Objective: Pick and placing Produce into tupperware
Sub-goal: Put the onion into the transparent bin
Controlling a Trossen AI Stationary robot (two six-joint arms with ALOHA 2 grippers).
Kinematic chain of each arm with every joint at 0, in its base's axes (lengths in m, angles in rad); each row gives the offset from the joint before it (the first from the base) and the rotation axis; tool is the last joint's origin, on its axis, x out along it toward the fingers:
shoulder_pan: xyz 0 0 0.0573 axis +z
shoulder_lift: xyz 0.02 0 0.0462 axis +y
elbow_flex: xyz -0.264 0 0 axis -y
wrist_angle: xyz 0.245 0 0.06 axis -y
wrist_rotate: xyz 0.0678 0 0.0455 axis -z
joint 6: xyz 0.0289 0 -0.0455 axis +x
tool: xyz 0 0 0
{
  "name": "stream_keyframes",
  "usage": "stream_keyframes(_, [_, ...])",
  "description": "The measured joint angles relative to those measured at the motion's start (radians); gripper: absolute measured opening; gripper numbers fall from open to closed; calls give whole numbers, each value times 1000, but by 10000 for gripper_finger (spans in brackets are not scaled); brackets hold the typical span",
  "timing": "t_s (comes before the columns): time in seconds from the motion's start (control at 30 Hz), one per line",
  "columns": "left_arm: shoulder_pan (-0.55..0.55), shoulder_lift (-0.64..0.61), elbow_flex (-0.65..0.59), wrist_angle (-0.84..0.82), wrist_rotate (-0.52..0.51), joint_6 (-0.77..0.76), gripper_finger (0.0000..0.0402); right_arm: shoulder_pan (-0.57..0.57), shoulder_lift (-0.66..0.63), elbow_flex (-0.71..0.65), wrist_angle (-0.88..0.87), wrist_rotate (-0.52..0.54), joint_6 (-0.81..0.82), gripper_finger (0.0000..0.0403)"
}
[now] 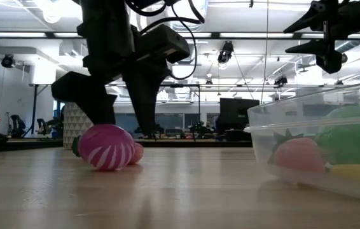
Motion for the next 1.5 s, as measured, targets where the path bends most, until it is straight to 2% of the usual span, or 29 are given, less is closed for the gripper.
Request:
stream_keyframes(0.17, [-4,13,0,-3,68,4,251,0,0,0,-1,0,3,187])
stream_keyframes(0.63, [-54,15,-10,-27,157,1,251,0,0,0,-6,0,3,187])
stream_keyframes(1.5, [-85,16,-46,-17,156,29,250,0,1,0,-6,1,0,187])
